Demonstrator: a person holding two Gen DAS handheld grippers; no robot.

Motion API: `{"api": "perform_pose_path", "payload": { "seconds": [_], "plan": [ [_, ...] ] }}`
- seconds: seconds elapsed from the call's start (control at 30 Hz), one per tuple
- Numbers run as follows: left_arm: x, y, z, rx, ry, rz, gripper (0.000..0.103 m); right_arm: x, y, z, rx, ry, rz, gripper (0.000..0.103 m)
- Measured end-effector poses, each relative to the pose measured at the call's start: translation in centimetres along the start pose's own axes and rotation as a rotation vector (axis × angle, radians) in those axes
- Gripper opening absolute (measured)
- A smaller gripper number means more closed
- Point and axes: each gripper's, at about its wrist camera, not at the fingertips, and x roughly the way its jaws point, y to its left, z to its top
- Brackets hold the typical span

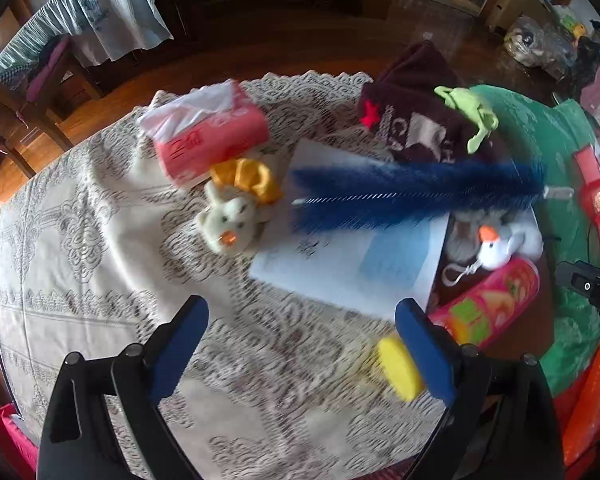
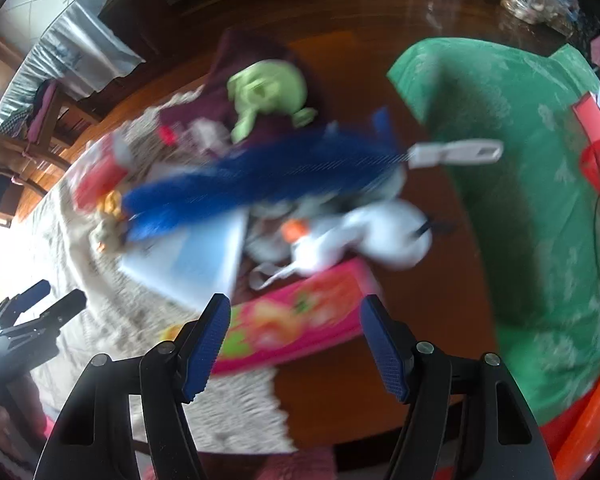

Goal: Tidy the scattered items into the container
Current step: 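Reach the right tool to the blue bristle brush and close on it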

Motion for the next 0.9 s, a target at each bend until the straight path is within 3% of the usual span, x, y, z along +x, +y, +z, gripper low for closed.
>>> {"api": "perform_pose_path", "payload": {
  "seconds": [0.1,0.23,0.3,0.43,0.63,0.83,0.87,0.9],
  "plan": [
    [0.8,-1.8,1.5,0.005,0.004,0.016,0.096,0.5,-3.1,2.1,0.043,0.003,0.023,0.069],
    [2.0,-2.7,3.2,0.011,0.007,0.058,0.096,1.2,-6.3,4.2,0.127,0.001,0.033,0.082],
    [2.7,-2.5,3.9,-0.006,0.015,0.077,0.096,1.6,-7.4,4.9,0.148,-0.002,0.027,0.083],
    [3.6,-2.3,5.1,-0.011,0.016,0.073,0.096,2.6,-9.3,5.9,0.218,0.005,0.044,0.095],
    [5.4,-3.9,6.6,0.052,0.020,0.036,0.096,4.2,-11.9,7.2,0.341,0.017,0.081,0.099],
    [7.5,-4.7,7.9,0.051,0.020,0.024,0.096,5.7,-12.2,9.0,0.347,0.010,0.054,0.097],
    [8.0,-4.9,7.9,0.063,0.033,0.021,0.096,6.3,-12.2,9.3,0.345,0.016,0.054,0.092],
    [8.4,-5.0,8.0,0.073,0.041,0.018,0.096,6.7,-12.1,9.4,0.344,0.023,0.057,0.076]
  ]
}}
